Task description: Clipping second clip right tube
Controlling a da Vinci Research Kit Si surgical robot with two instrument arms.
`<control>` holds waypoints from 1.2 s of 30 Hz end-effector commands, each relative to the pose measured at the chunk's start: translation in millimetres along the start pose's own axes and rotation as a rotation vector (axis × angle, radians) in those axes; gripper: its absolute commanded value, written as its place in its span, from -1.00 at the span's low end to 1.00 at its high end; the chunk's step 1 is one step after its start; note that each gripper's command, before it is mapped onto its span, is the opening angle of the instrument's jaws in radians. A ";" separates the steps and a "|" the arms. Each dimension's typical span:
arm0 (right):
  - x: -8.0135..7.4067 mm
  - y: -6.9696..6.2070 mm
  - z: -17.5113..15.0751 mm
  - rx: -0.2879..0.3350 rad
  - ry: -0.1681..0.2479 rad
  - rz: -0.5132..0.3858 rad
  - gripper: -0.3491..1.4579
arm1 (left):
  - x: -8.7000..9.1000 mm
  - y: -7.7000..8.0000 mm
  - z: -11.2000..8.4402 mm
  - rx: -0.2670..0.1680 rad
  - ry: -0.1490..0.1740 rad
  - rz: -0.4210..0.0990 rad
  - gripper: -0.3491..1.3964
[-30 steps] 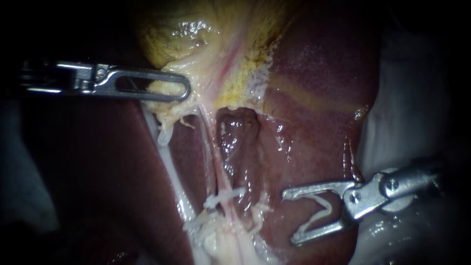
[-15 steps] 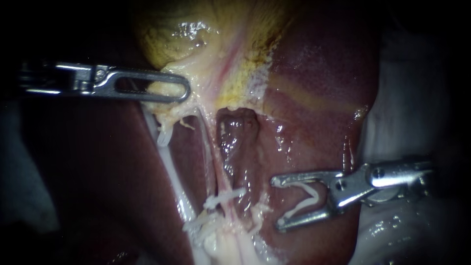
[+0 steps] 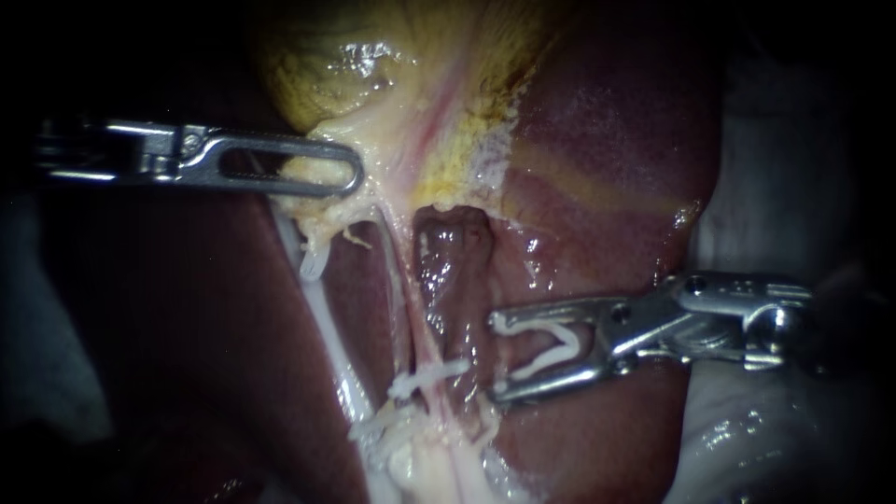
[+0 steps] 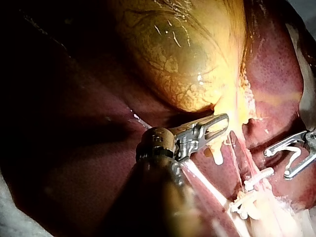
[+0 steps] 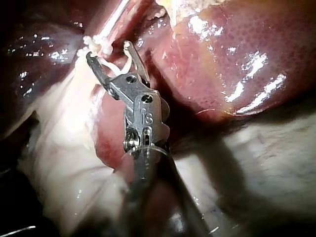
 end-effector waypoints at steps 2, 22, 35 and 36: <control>0.2 0.2 0.7 0.000 0.000 0.011 -0.11 | 0.0 -0.1 0.0 -0.001 -0.001 0.005 -1.00; 1.4 0.6 4.6 0.031 0.014 0.097 -0.11 | 0.1 -0.5 0.3 -0.006 -0.005 0.004 -1.00; 1.1 0.4 6.2 0.081 0.046 0.124 -0.12 | 0.1 -0.6 0.4 -0.007 -0.005 0.003 -1.00; 1.1 0.4 6.4 0.085 0.054 0.129 -0.12 | 0.1 -0.6 0.4 -0.007 -0.006 0.003 -1.00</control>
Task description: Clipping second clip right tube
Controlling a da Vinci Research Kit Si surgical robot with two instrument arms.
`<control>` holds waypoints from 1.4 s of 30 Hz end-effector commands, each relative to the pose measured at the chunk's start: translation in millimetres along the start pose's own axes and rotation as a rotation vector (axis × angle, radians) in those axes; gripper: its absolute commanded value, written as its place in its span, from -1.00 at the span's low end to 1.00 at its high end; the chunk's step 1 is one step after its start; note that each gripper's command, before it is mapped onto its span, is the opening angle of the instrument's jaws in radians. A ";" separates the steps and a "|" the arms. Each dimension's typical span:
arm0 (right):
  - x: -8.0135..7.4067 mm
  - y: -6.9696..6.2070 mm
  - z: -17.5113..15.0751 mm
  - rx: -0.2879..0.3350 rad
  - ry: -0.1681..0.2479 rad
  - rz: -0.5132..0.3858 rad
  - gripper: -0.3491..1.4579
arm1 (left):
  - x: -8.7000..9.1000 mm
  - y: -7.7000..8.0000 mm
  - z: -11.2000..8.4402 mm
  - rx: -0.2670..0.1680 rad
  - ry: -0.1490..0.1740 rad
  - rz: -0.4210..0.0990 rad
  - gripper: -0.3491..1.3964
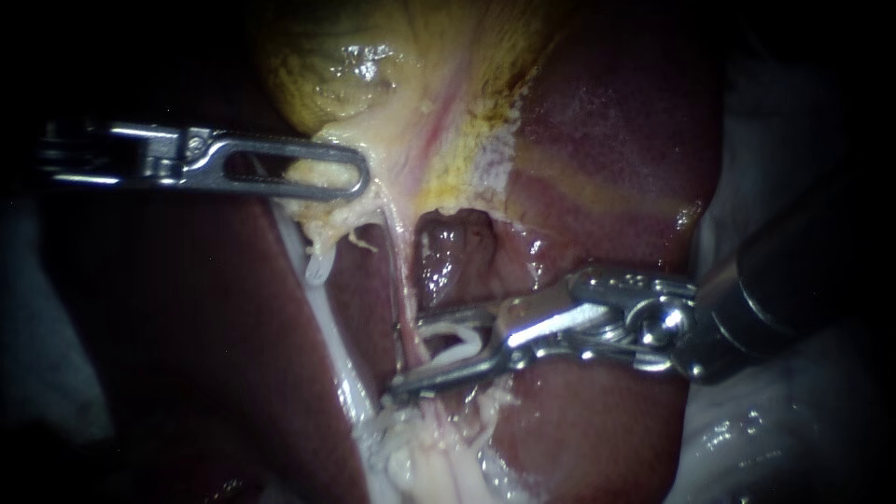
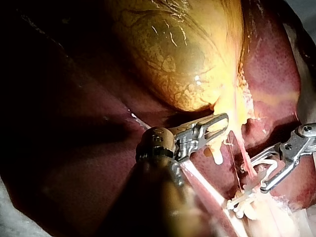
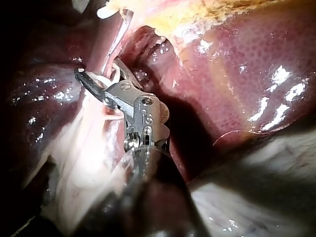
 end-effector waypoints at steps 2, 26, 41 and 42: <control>0.1 -0.1 0.2 0.010 0.011 0.003 -0.12 | 0.0 0.0 0.0 0.002 0.002 0.006 -1.00; -0.5 0.2 0.9 0.049 0.039 0.025 -0.37 | 0.0 -0.1 0.1 0.002 0.001 0.005 -1.00; -0.7 0.1 0.0 0.059 0.037 0.071 -1.00 | 0.0 -0.1 0.1 0.002 0.001 0.005 -1.00; -0.7 0.1 -0.1 0.058 0.031 0.077 -1.00 | 0.0 -0.1 0.1 0.002 0.001 0.005 -1.00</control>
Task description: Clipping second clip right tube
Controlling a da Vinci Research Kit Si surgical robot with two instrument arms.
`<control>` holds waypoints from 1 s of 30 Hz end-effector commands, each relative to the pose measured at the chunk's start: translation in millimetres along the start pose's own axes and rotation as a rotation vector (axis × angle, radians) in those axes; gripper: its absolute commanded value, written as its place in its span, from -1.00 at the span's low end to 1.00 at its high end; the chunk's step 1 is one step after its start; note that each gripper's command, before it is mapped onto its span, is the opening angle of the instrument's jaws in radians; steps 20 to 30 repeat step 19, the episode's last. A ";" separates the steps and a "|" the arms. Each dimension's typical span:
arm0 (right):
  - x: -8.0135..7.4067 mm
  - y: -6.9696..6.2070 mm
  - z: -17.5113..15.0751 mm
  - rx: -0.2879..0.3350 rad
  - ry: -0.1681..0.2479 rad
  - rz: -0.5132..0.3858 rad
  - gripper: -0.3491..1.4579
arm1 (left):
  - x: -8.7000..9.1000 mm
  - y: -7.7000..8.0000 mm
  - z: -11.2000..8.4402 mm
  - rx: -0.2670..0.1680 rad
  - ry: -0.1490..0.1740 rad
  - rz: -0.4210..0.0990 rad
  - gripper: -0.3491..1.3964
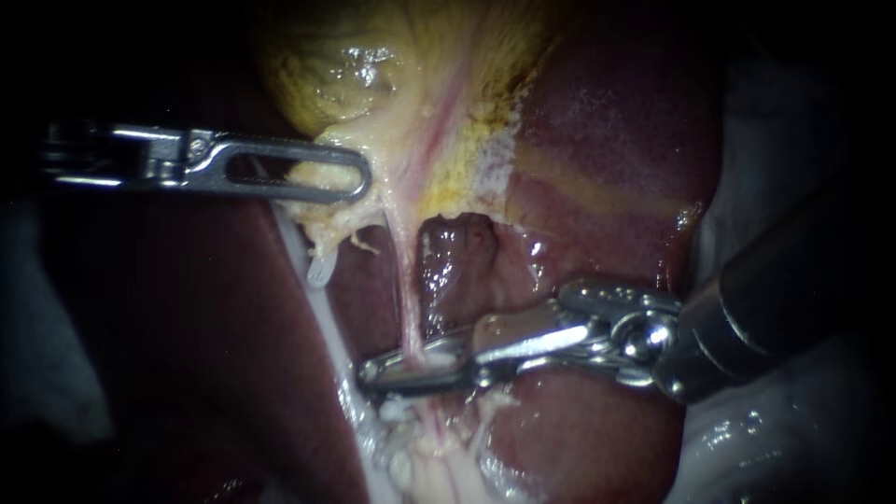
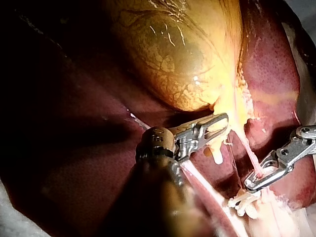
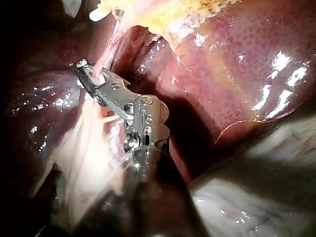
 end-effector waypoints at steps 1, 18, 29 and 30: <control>0.0 -0.1 0.0 -0.002 -0.007 0.003 -1.00 | 0.0 0.0 0.0 0.000 0.000 0.000 -1.00; -0.1 -0.3 0.0 0.002 -0.020 0.002 -1.00 | 0.0 0.0 0.0 0.000 0.000 0.000 -1.00; -0.1 -0.3 0.0 0.002 -0.020 0.002 -1.00 | 0.0 0.1 0.0 0.000 0.000 0.000 -1.00; -0.1 -0.3 0.0 0.002 -0.020 0.002 -1.00 | 0.0 0.1 0.0 0.000 0.000 0.000 -1.00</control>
